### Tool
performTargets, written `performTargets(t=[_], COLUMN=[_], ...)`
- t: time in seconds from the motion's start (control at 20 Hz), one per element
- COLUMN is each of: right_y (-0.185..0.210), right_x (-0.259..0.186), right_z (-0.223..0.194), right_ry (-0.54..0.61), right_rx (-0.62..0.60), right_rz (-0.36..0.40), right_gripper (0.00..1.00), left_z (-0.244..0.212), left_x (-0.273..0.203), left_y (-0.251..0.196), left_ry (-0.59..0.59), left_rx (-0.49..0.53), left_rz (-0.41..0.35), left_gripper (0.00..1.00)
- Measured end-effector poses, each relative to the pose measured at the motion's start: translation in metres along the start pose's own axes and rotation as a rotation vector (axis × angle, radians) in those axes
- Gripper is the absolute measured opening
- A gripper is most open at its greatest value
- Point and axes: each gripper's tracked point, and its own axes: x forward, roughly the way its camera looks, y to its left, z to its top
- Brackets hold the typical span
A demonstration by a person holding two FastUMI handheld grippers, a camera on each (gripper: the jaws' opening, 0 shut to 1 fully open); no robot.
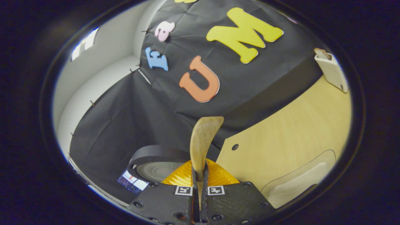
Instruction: Close the left gripper, press the button to open the rice cooker; take a wooden spoon from the chopstick holder with the right hand, scoop a spoonful of rice and pour it into the rice cooker, then put the wooden spoon back into the chopstick holder.
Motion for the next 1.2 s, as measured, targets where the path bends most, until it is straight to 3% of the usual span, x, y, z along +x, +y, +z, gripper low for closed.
performTargets(t=[0.5, 1.2], right_y=[0.036, 0.067], right_x=[0.03, 0.026], right_z=[-0.04, -0.051], right_ry=[0.012, -0.11], right_rx=[-0.38, -0.883], right_rz=[-0.037, -0.078], right_gripper=[0.02, 0.03], left_z=[-0.014, -0.019], left_x=[0.003, 0.003], left_y=[0.02, 0.038], left_ry=[0.031, 0.045], left_rx=[-0.008, 0.003], left_rz=[0.033, 0.086], left_gripper=[1.0, 0.98])
